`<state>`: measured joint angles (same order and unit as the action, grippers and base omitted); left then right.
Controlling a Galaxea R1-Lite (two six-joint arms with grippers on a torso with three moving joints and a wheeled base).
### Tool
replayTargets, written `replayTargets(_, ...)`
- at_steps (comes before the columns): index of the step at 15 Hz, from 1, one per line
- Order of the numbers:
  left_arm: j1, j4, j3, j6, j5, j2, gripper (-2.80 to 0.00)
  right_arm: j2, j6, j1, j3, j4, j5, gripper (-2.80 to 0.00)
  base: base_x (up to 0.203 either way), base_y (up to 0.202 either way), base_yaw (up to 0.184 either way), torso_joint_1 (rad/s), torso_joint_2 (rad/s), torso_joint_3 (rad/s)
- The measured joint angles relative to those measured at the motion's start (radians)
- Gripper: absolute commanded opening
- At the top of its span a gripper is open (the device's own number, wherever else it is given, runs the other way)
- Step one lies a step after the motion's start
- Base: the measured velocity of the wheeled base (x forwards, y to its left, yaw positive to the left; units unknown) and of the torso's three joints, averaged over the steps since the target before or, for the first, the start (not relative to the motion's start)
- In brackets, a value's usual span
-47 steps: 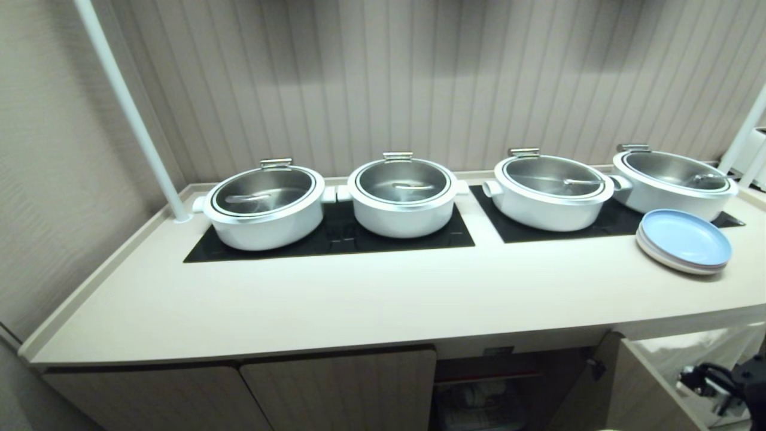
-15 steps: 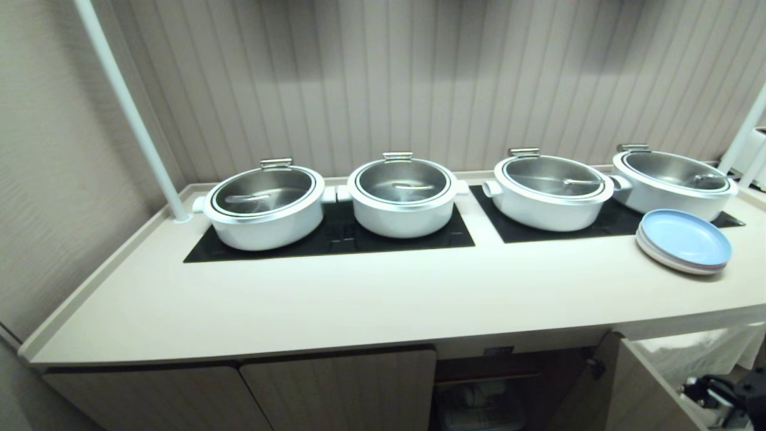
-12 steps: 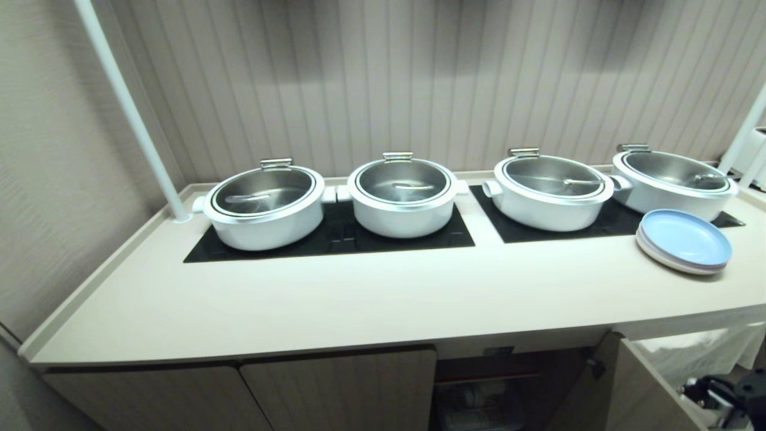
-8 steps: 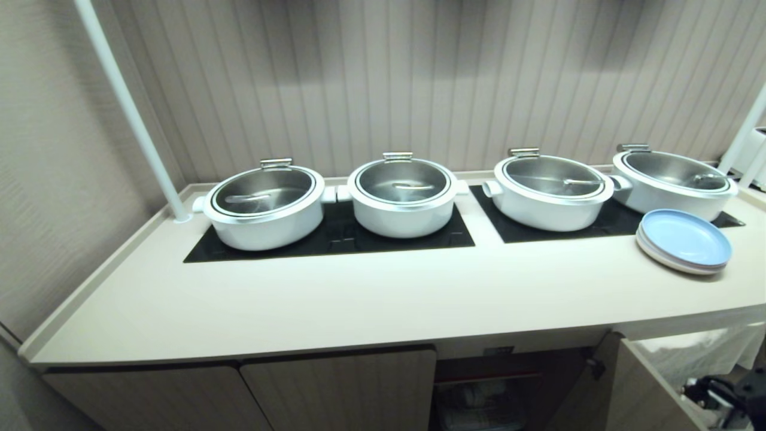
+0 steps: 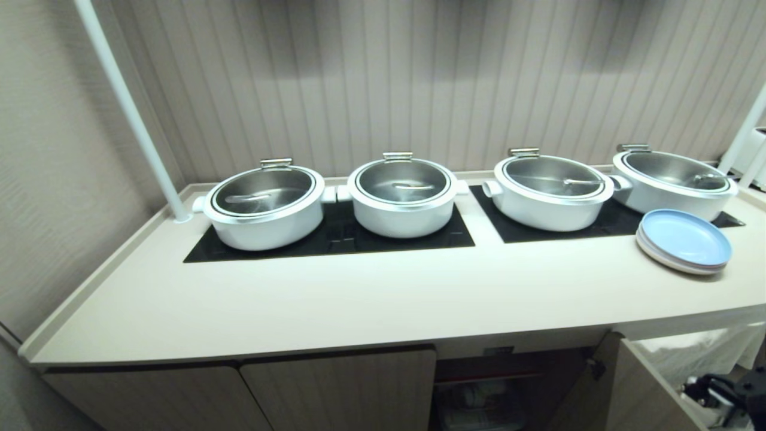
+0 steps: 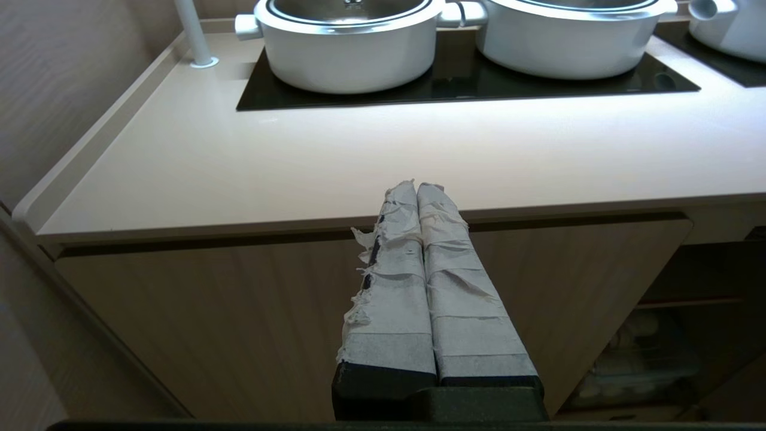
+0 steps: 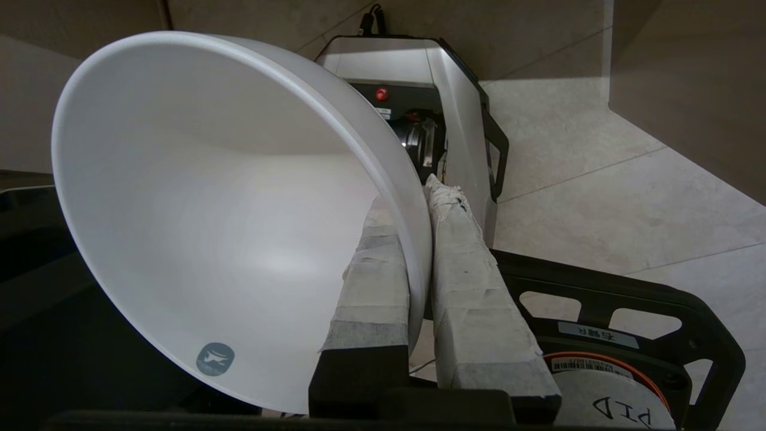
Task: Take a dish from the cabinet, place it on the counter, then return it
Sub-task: Put it back into the cabinet
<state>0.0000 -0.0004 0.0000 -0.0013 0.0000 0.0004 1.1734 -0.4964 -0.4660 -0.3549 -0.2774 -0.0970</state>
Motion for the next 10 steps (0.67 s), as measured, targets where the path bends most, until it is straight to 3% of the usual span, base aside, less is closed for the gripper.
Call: replayTargets(10, 0.000, 0.000, 0.000, 0.000, 0.000, 0.000, -2.80, 0.000, -0.004, 0.000, 0.003, -0.001, 0.020, -2.80, 0.000, 0.000, 0.000, 0.000, 0.00, 0.000)
